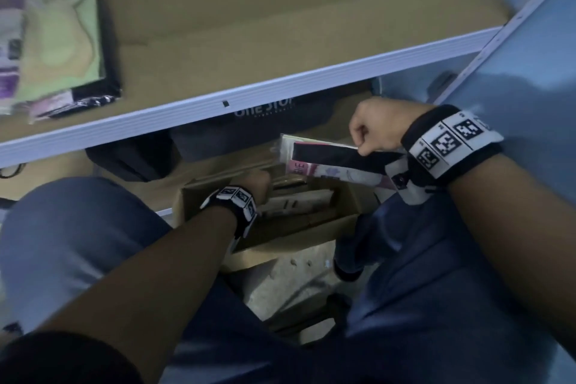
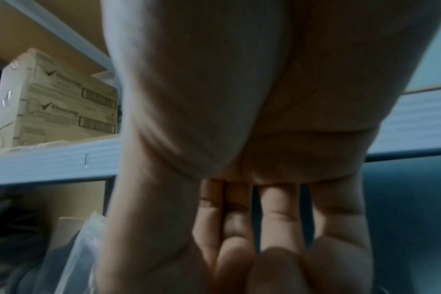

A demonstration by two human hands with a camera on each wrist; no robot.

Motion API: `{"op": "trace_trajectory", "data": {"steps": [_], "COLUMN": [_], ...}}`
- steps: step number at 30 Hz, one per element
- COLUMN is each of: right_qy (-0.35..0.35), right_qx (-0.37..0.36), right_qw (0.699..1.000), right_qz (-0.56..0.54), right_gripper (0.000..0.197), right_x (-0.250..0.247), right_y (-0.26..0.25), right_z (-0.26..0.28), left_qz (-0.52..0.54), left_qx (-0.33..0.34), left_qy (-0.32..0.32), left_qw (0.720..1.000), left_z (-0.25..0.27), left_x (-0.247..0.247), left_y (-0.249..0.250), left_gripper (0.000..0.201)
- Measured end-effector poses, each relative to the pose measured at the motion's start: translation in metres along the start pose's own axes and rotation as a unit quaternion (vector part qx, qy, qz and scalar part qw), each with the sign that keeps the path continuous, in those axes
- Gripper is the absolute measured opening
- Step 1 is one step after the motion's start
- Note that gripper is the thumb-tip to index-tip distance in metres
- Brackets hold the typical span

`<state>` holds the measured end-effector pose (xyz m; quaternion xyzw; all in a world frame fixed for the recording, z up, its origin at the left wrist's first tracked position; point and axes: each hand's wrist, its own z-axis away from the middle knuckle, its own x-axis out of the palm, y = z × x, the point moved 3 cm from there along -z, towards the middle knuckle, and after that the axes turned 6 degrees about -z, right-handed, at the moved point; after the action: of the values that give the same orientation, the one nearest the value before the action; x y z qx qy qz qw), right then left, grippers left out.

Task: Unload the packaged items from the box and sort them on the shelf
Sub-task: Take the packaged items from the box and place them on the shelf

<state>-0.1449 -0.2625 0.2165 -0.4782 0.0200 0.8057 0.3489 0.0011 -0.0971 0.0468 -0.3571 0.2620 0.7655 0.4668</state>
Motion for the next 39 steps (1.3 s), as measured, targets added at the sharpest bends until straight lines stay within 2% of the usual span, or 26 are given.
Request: {"op": "trace_trajectory", "data": {"steps": [4, 13, 17, 20, 23, 27, 30, 33, 39], "right_qy": [0.044, 0.169, 0.222, 0.277, 0.351, 0.396, 0.386, 0.356, 0.313], "right_qx": [0.000, -0.032, -0.069, -0.098, -0.154, -0.233, -0.260, -0.275, -0.248], "right_qw": [0.999, 0.985, 0.973, 0.955, 0.917, 0.854, 0.825, 0.809, 0.807], "right_qz": [-0.007, 0.003, -0.008, -0.035, -0.106, -0.245, -0.320, -0.379, -0.435], "right_gripper": [0.014, 0.023, 0.011, 0.004, 0.006, 0.013, 0.021, 0.024, 0.017], "right_x": [-0.013, -0.072, -0.104, -0.124, -0.139, -0.150, -0.157, -0.160, -0.151], "right_y": [-0.001, -0.023, -0.044, -0.062, -0.081, -0.110, -0.134, -0.160, -0.221], "right_z": [0.029, 0.090, 0.114, 0.129, 0.132, 0.122, 0.102, 0.076, 0.018], "left_qz": [0.027, 0.089, 0.142, 0.207, 0.255, 0.360, 0.420, 0.465, 0.483], "left_qx": [0.037, 0.088, 0.092, 0.089, 0.069, 0.036, -0.003, -0.034, -0.098], "left_qy": [0.051, 0.186, 0.244, 0.288, 0.331, 0.416, 0.467, 0.487, 0.495], "left_qw": [0.998, 0.975, 0.955, 0.931, 0.906, 0.834, 0.778, 0.739, 0.716], "left_z": [0.027, 0.099, 0.135, 0.165, 0.193, 0.229, 0.249, 0.265, 0.292], "left_x": [-0.032, -0.110, -0.142, -0.166, -0.191, -0.212, -0.217, -0.219, -0.223], "left_y": [0.003, 0.015, 0.005, -0.009, -0.029, -0.065, -0.102, -0.140, -0.206], "left_gripper": [0.011, 0.009, 0.006, 0.004, 0.006, 0.010, 0.009, 0.008, 0.009]}}
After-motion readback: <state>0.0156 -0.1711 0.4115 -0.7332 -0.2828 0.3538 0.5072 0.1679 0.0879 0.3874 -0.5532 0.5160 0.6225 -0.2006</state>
